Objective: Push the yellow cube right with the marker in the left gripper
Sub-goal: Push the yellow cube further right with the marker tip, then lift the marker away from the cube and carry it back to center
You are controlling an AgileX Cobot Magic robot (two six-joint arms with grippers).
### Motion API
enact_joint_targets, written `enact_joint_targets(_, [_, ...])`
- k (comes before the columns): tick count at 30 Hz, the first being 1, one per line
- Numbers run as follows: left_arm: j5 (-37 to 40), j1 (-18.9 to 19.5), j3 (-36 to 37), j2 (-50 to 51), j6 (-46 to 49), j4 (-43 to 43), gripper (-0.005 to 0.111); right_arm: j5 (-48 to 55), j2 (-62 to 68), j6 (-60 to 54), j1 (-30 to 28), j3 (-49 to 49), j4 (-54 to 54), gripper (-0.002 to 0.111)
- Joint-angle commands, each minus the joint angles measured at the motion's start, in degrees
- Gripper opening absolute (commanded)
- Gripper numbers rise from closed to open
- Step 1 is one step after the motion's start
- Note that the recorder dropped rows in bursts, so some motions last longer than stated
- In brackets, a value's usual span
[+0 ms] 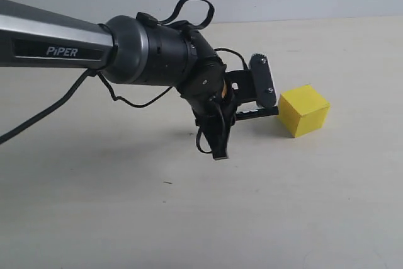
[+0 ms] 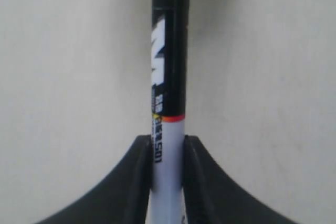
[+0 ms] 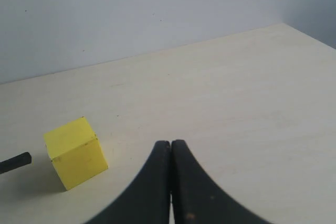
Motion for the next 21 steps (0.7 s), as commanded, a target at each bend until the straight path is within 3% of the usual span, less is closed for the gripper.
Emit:
enact_joint_targets(1, [2.25,0.79,-0.38,-0.32,-2.33,-0.11,0.000,-0.50,-0.29,-0.05,-0.15,0.28,-0.09,0.000])
enact_joint_targets(8, [-1.14,0.79,-4.46,2.51,-2.73,-0.67,0.000,-0.50,-0.29,-0.05,-0.15,0.28,-0.09,0.000])
enact_joint_targets(14, [2.94,0.34,-12.80,6.88,-3.16,-1.88,0.000,-0.50,-0.29,-0.05,-0.15,0.28,-0.09,0.000])
enact_joint_targets(21, [11.76,0.34,-13.54,6.32,-3.15,-1.66,0.000,-0.50,-0.29,-0.05,-0.15,0.28,-0.09,0.000])
